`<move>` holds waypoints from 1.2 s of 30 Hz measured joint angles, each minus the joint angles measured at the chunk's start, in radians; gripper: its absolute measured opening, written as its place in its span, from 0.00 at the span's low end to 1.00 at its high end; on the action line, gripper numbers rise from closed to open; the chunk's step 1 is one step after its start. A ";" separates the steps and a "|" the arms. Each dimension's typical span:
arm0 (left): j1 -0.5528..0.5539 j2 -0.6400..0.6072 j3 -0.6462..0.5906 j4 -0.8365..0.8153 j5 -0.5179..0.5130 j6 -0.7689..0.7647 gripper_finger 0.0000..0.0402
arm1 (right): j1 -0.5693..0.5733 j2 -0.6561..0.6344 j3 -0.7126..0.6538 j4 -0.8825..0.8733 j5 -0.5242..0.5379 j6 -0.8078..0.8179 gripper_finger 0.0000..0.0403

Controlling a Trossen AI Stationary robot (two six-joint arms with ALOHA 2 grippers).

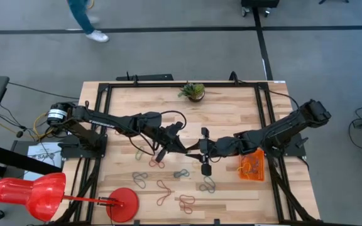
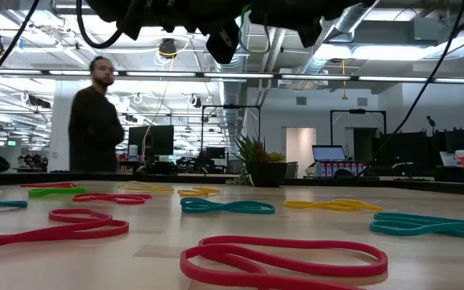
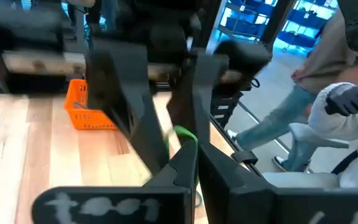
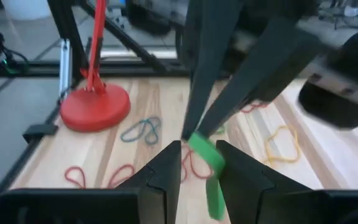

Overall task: Pick and place rubber bands into bin
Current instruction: Put the green rubber band into the orange basket

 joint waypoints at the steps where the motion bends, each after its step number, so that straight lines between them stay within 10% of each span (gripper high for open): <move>1: 0.000 0.000 0.000 0.000 0.000 0.000 0.00 | -0.003 0.002 -0.003 -0.014 -0.001 0.006 0.23; 22: 0.001 0.000 0.000 -0.070 -0.118 0.002 0.01 | 0.001 -0.011 -0.003 -0.086 0.004 0.086 0.09; 36: 0.001 0.000 0.000 -0.072 -0.182 -0.015 0.19 | 0.001 -0.011 -0.003 -0.183 0.086 0.207 0.01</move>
